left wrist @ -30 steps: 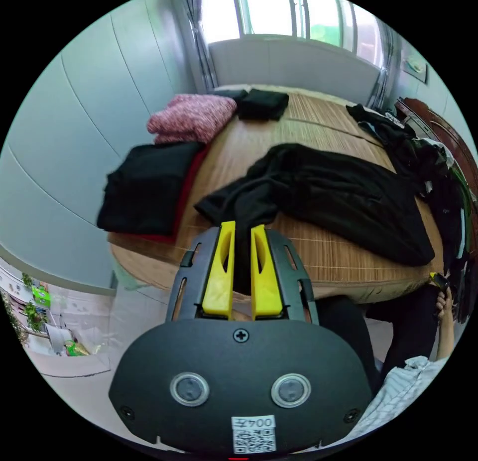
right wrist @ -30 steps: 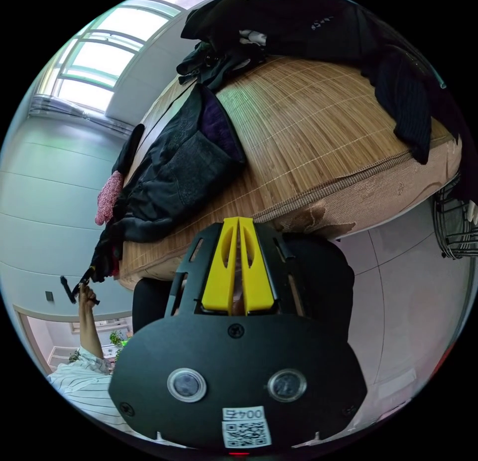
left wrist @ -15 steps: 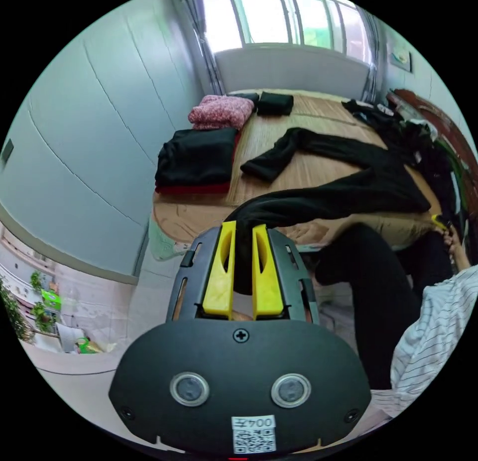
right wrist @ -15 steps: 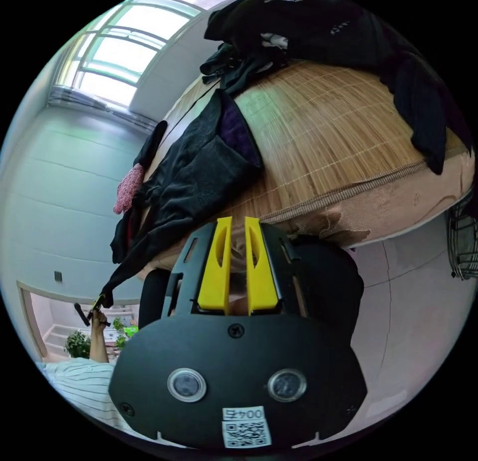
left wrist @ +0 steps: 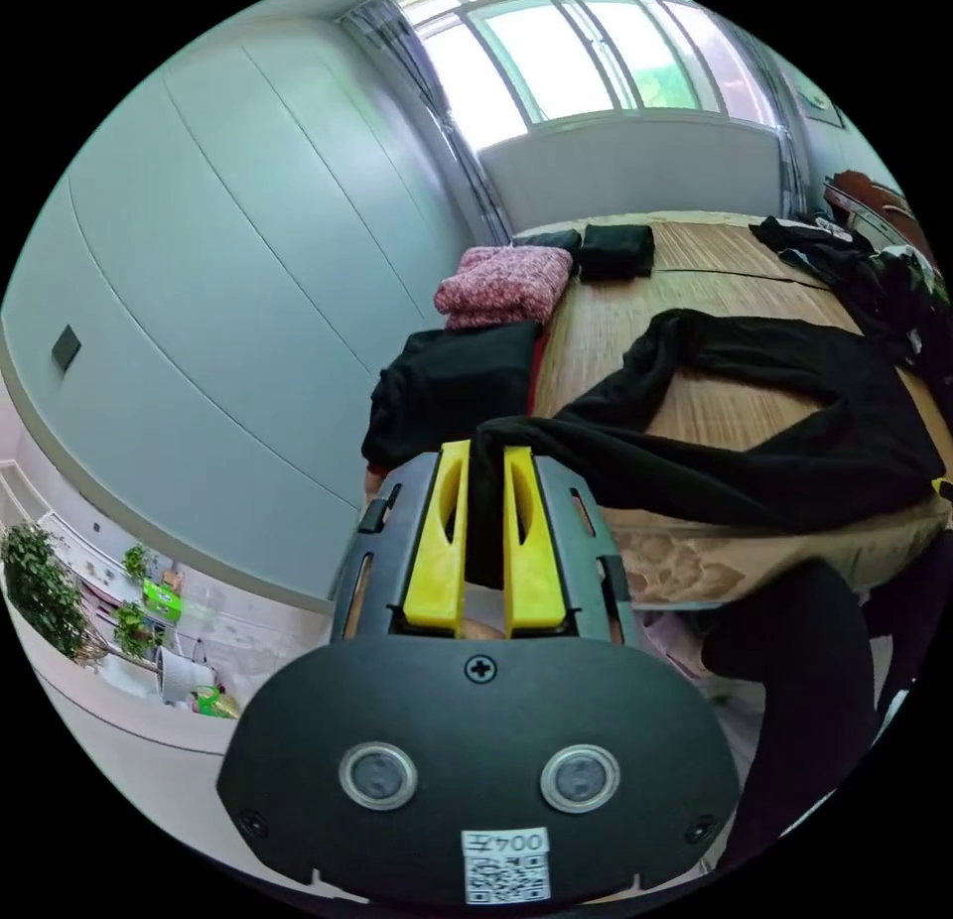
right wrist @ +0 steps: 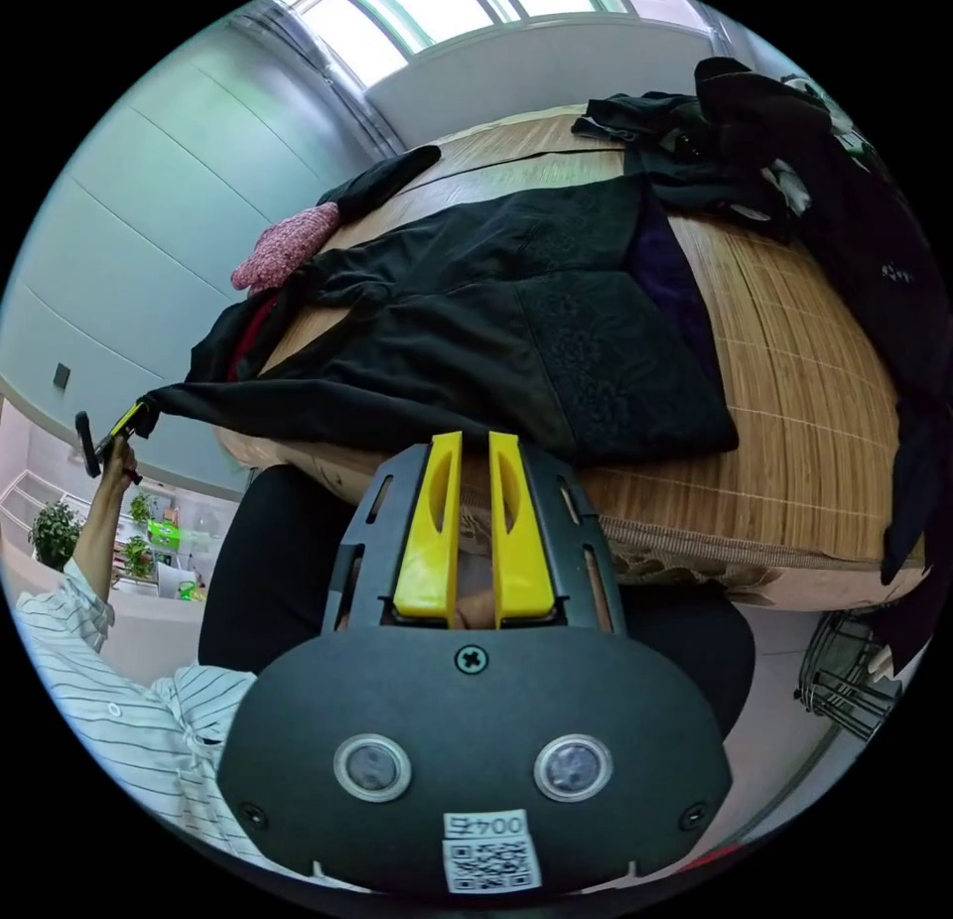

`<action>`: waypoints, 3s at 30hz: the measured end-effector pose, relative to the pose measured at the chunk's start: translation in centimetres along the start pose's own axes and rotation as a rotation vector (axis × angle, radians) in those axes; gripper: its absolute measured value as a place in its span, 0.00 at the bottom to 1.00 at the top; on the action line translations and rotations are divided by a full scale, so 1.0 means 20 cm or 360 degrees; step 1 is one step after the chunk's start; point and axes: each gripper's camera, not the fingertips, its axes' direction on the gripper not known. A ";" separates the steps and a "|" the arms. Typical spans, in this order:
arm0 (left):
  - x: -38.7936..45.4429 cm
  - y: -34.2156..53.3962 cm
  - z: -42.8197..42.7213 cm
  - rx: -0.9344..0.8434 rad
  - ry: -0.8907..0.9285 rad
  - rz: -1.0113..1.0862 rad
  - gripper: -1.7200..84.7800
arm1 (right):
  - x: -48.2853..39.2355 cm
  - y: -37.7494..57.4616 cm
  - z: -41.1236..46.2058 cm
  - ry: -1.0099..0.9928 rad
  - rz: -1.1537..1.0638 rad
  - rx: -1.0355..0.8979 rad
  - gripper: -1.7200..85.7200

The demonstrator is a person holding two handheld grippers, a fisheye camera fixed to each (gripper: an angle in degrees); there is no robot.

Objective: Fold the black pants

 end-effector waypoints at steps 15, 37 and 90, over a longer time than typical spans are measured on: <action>0.60 -1.06 0.51 -0.0353 0.0066 0.0197 0.15 | 0.00 -0.48 0.30 0.0423 0.0018 -0.0022 0.07; 1.74 -1.32 1.11 -0.0324 -0.0563 0.1410 0.05 | 0.06 -0.36 0.50 0.0837 -0.0003 -0.0229 0.02; 1.95 -1.88 0.88 -0.0325 0.0843 0.0447 0.03 | 0.34 -0.43 0.35 0.0410 0.0185 0.0249 0.01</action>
